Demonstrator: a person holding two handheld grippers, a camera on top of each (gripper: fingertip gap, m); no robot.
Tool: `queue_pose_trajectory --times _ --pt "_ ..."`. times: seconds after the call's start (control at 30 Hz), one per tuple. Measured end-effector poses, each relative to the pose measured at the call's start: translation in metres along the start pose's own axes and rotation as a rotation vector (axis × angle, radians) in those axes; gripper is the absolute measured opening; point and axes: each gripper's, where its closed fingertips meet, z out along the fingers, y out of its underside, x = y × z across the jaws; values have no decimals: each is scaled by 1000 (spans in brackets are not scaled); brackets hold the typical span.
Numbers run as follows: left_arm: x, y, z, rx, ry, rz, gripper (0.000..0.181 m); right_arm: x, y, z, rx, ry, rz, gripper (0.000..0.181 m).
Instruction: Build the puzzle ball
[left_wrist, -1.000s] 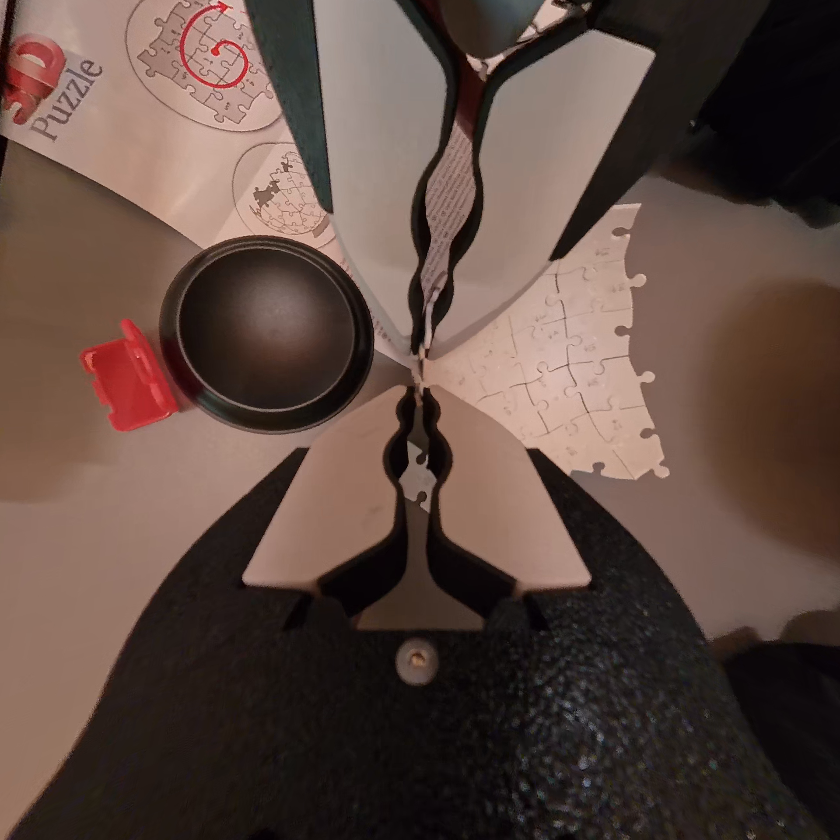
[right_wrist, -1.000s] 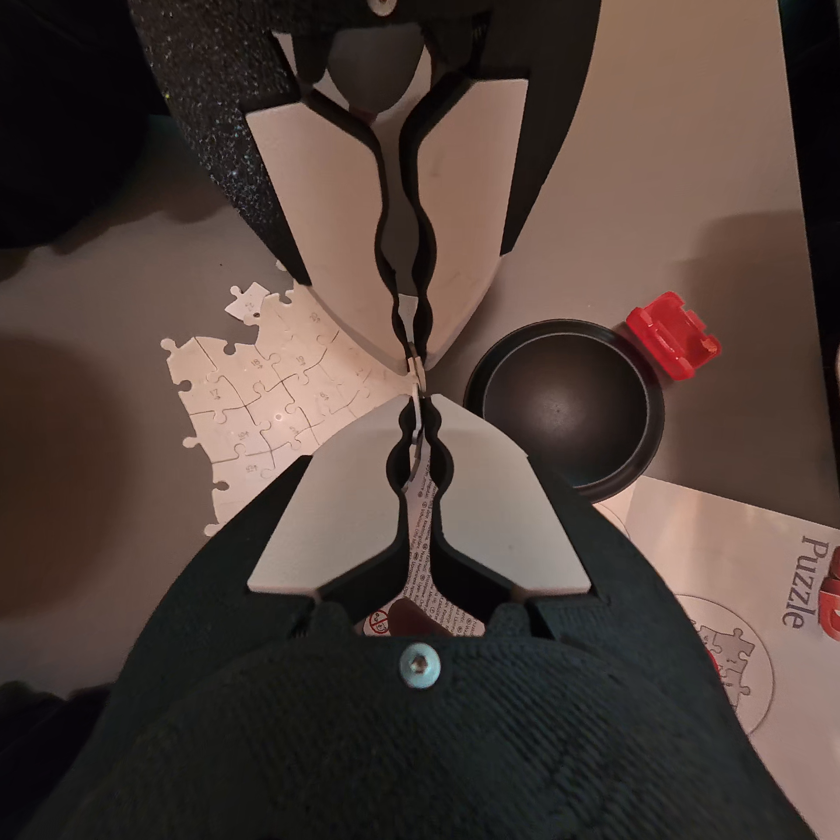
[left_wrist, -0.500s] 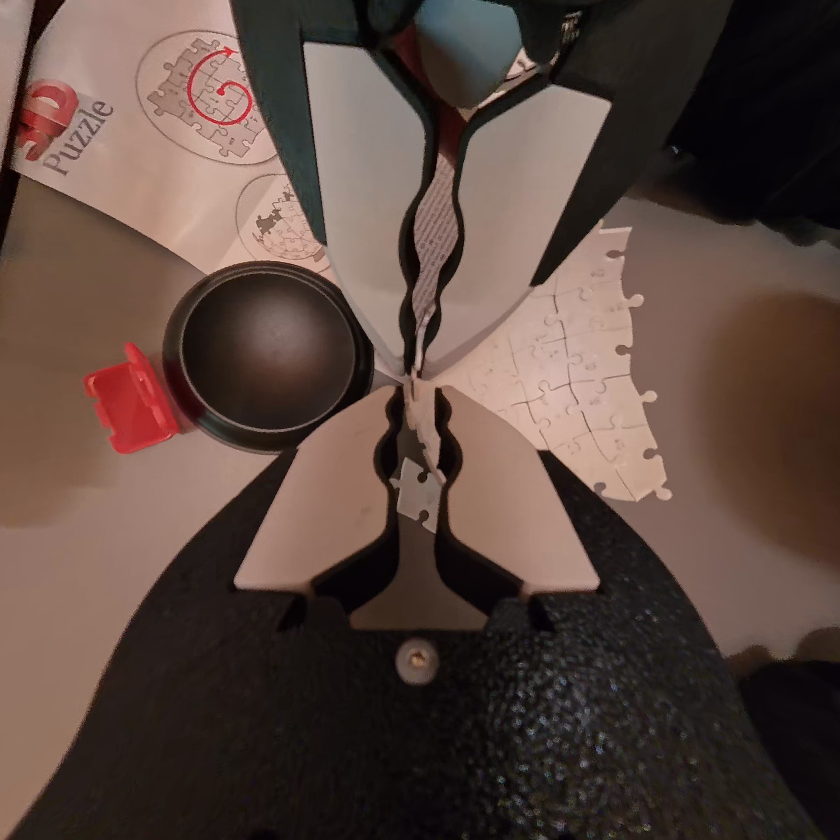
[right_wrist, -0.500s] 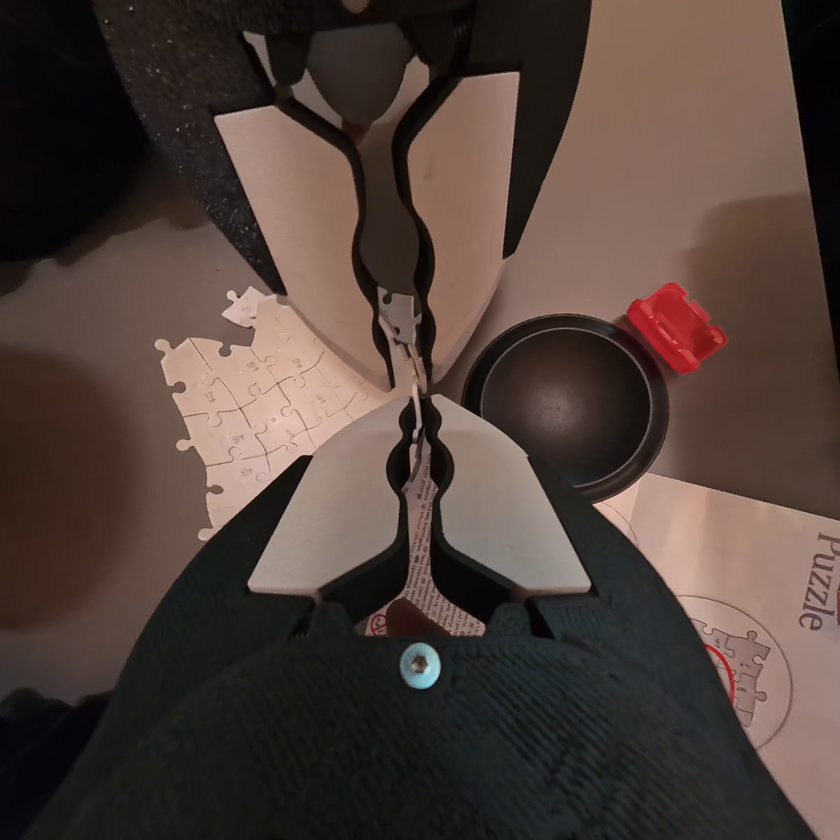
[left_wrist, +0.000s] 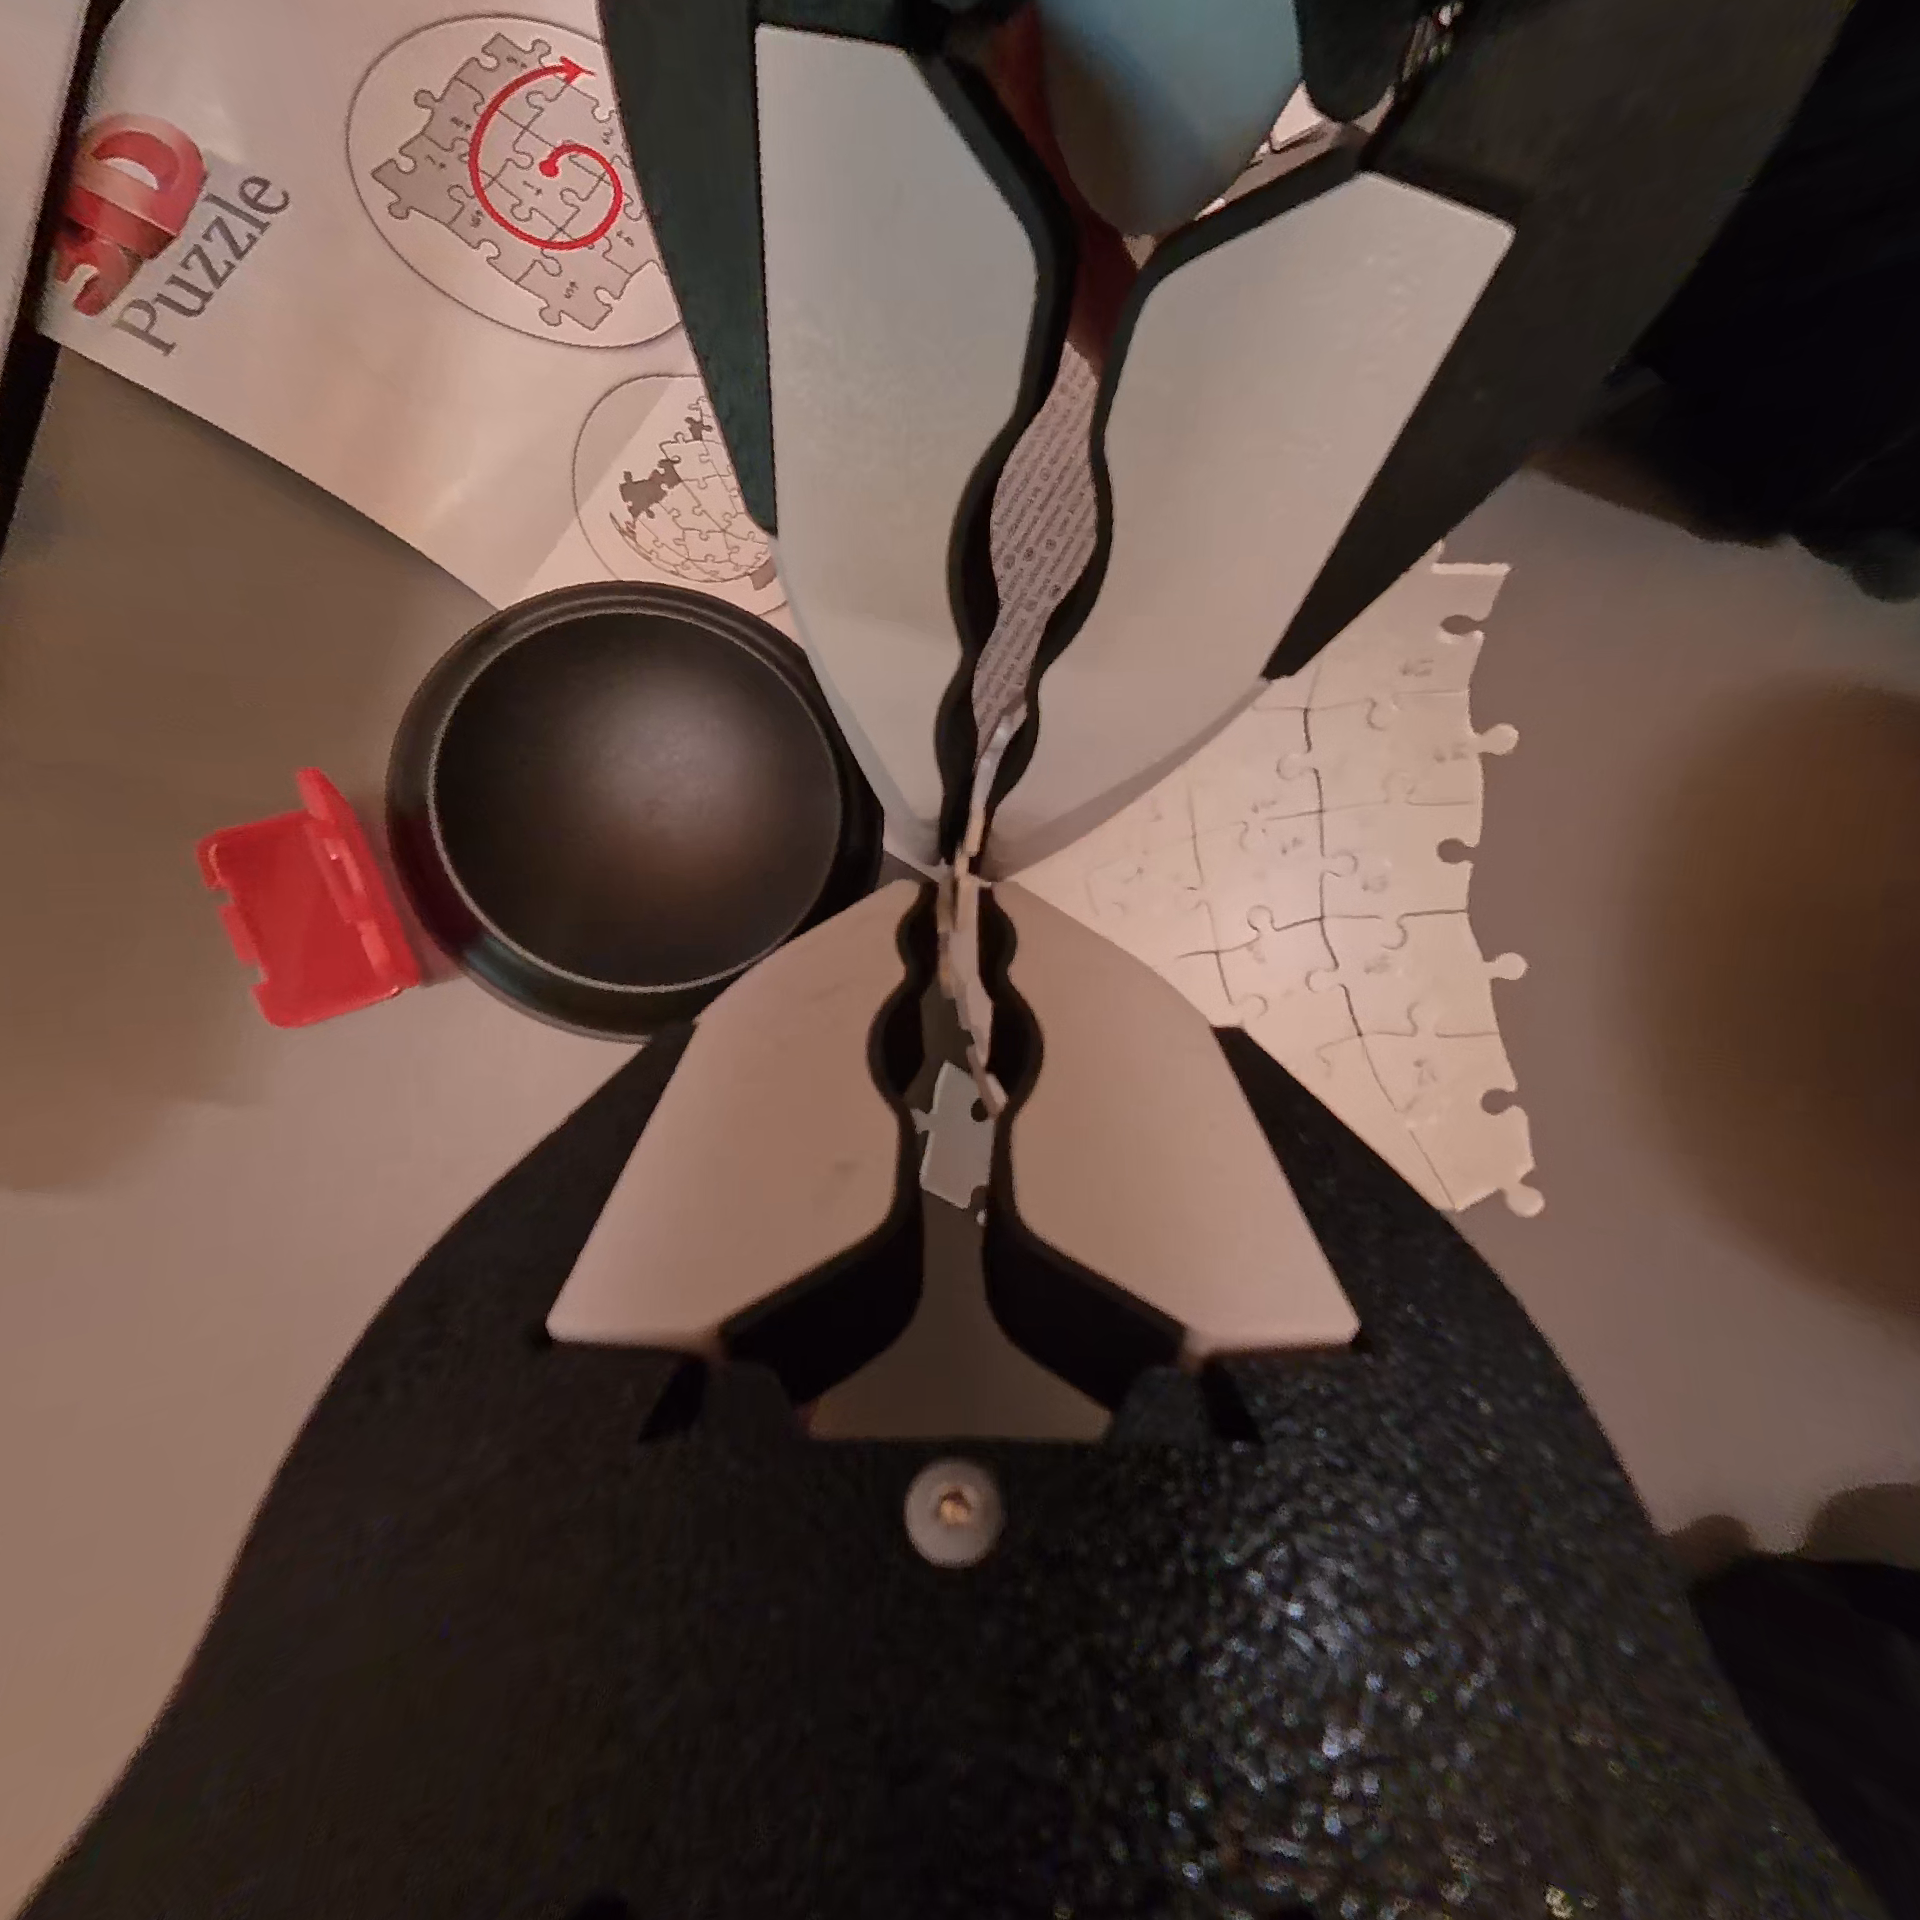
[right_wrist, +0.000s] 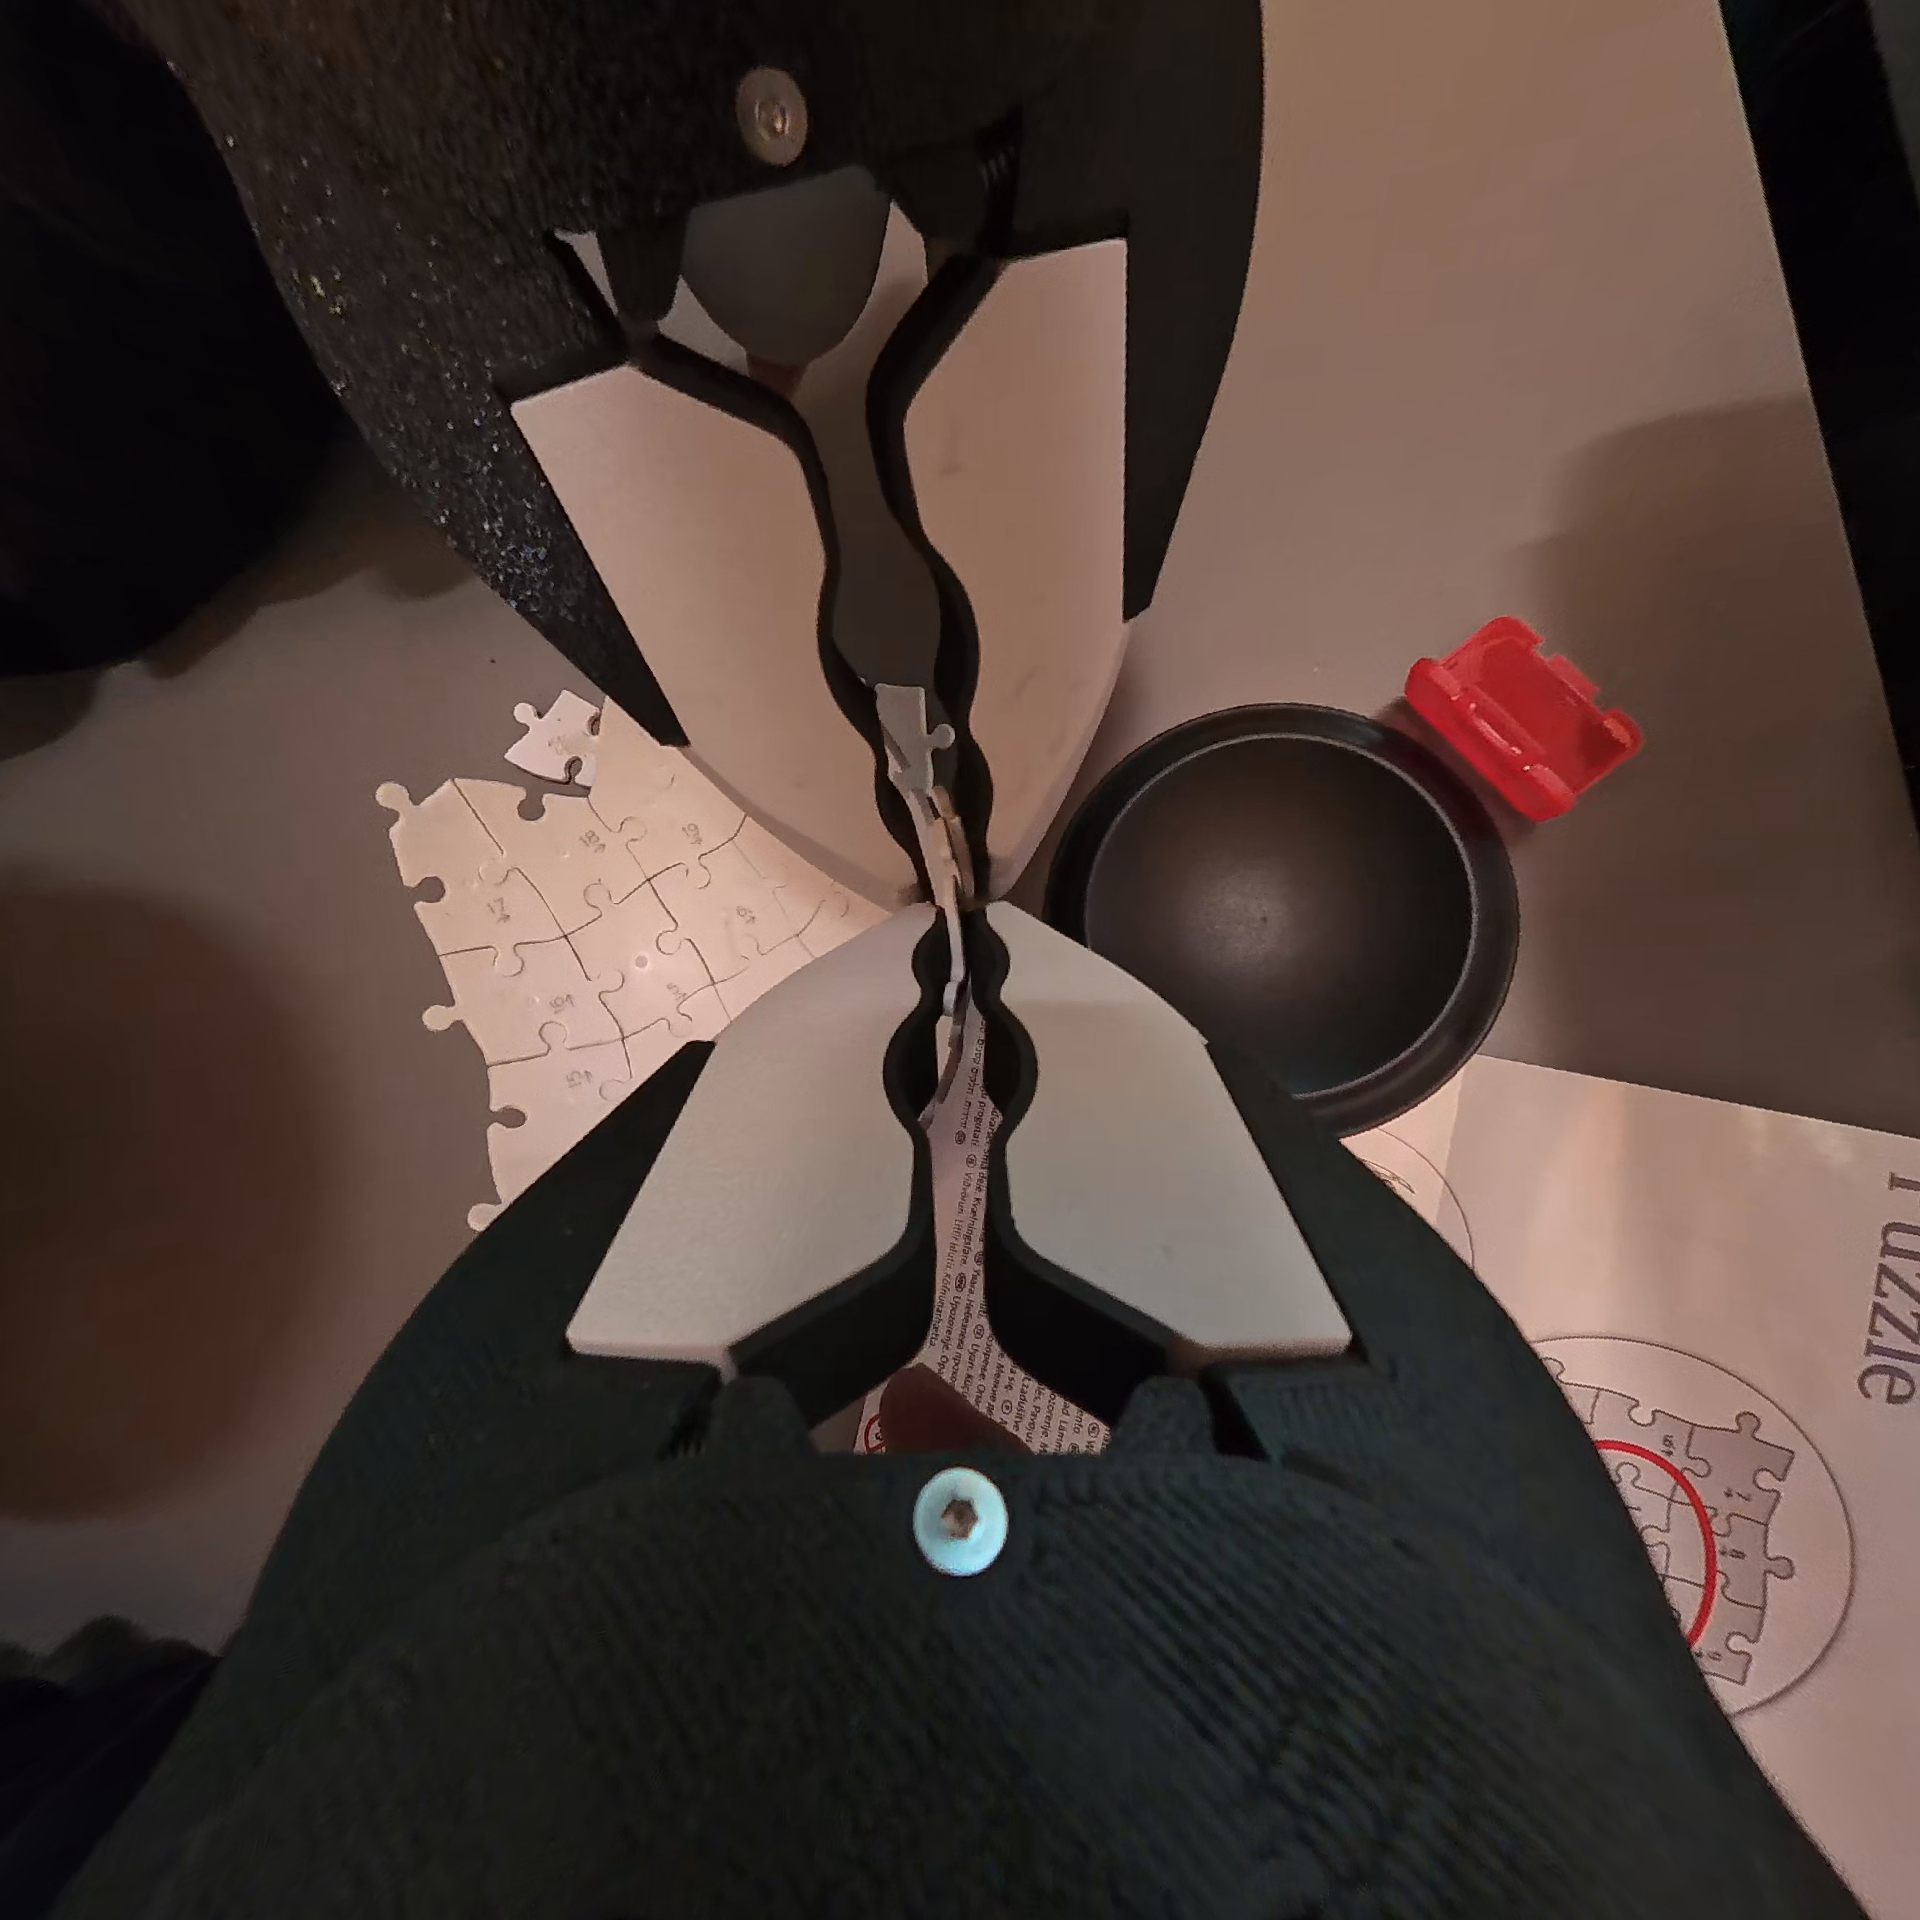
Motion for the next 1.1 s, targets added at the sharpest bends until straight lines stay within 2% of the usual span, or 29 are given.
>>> queue_pose_trajectory --times 0.07,0.13,0.23,0.3,0.4,0.47,1.1 --pt "1 0 0 -1 12 -7 6 -1 0 0 3 -10 6 4" --pt "1 0 0 2 11 -10 5 -2 3 -2 1 -23 34 22" --pt "2 -1 0 1 11 2 4 -2 7 -3 -5 -34 62 31" --pt "3 -1 -1 -1 7 8 4 -2 7 -1 -7 -40 72 26" --pt "3 0 -2 -7 6 5 4 -6 11 1 -34 -61 76 8" --pt "3 0 -2 -7 9 2 4 -6 11 1 -36 -58 72 5" --pt "4 8 -5 -36 4 -12 7 -7 9 7 -89 -31 71 3"
